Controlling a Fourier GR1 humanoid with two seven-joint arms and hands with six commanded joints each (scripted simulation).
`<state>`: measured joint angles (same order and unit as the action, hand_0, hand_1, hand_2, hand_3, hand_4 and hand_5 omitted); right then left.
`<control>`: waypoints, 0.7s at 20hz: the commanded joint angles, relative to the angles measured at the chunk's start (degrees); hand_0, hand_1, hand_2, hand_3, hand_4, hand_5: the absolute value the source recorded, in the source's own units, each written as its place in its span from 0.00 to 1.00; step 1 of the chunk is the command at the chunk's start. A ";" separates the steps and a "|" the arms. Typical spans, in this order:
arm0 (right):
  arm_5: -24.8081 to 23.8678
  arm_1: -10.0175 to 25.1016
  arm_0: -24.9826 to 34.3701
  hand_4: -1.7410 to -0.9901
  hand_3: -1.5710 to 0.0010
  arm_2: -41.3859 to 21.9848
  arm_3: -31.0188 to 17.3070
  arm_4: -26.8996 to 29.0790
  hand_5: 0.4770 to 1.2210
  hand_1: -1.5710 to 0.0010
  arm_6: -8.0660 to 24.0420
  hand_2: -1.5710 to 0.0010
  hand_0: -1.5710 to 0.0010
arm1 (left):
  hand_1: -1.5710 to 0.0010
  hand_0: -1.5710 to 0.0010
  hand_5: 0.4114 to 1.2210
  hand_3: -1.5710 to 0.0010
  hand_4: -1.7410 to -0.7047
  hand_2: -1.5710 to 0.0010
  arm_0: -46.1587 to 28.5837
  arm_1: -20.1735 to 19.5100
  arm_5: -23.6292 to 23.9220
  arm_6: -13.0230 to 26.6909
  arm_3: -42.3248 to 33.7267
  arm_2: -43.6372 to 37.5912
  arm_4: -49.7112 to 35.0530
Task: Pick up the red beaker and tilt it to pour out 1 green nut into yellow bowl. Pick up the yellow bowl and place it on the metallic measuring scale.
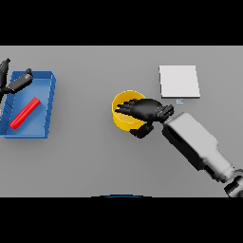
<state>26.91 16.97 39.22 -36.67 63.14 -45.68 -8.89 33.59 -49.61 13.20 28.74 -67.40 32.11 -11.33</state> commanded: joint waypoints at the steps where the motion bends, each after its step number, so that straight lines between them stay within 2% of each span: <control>1: 0.07 0.42 -0.27 0.54 0.94 -0.50 0.34 -0.41 0.41 0.97 -0.34 0.96 0.99 | 1.00 1.00 0.39 1.00 0.92 1.00 0.23 -0.03 -0.12 -0.35 0.36 -0.07 0.12; 2: 0.05 0.68 -0.14 0.50 0.90 -0.92 0.44 -0.97 0.46 0.93 -0.22 0.91 0.94 | 1.00 1.00 0.39 1.00 0.92 1.00 0.37 0.18 -0.08 -0.58 -0.14 -0.02 0.05; 3: -0.03 0.87 -0.40 0.47 0.84 -1.24 0.72 -1.35 0.57 0.85 -0.27 0.85 0.84 | 1.00 1.00 0.38 1.00 0.91 1.00 -0.11 -0.31 -0.01 -0.81 -0.60 -0.23 -0.17; 4: 0.28 0.86 -0.51 0.42 0.77 -1.24 0.35 -1.16 0.66 0.72 -0.74 0.75 0.68 | 1.00 1.00 0.38 1.00 0.91 1.00 -0.17 -0.17 0.31 -0.35 -1.09 -0.12 -0.15; 5: 1.06 0.67 0.00 0.34 0.70 -1.23 0.39 -1.09 0.72 0.58 0.11 0.60 0.54 | 1.00 1.00 0.39 1.00 0.91 1.00 0.01 -0.21 0.27 -0.33 -1.15 -0.29 -0.33; 7: 3.68 1.25 -0.01 0.23 0.56 -1.62 1.20 -0.40 0.82 0.37 -0.16 0.39 0.35 | 1.00 1.00 0.39 1.00 0.91 1.00 -0.27 -0.34 0.46 -0.45 -1.00 -0.52 -0.45; 8: 4.47 1.76 -0.27 0.18 0.45 -1.61 1.88 0.08 0.86 0.30 -0.17 0.31 0.28 | 1.00 1.00 0.39 1.00 0.91 1.00 0.02 -0.17 0.27 -0.27 -0.51 -0.38 -0.28; 10: 4.33 1.44 0.01 0.12 0.35 -1.90 1.47 0.29 0.91 0.19 0.47 0.20 0.18 | 1.00 1.00 0.39 1.00 0.91 1.00 0.40 0.29 0.44 0.65 -0.63 0.06 -0.01; 11: 4.39 2.03 0.06 0.10 0.30 -1.72 1.41 0.77 0.93 0.15 -0.71 0.18 0.14 | 1.00 1.00 0.39 1.00 0.91 1.00 0.35 0.13 0.40 0.52 -0.43 -0.16 -0.15; 13: 5.41 2.13 -0.01 0.06 0.26 -1.76 2.34 1.35 0.95 0.10 0.61 0.14 0.09 | 1.00 1.00 0.39 1.00 0.91 1.00 -0.07 -0.72 0.35 -0.21 -1.42 -0.43 -0.30; 14: 5.34 2.49 -0.11 0.05 0.25 -1.55 2.48 1.57 0.96 0.08 0.29 0.12 0.07 | 1.00 1.00 0.39 1.00 0.90 1.00 -0.03 -0.58 0.38 -0.07 -1.37 -0.44 -0.41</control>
<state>32.18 19.47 39.13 -38.21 65.61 -44.08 -8.71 33.56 -50.18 13.57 28.69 -68.78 31.67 -11.74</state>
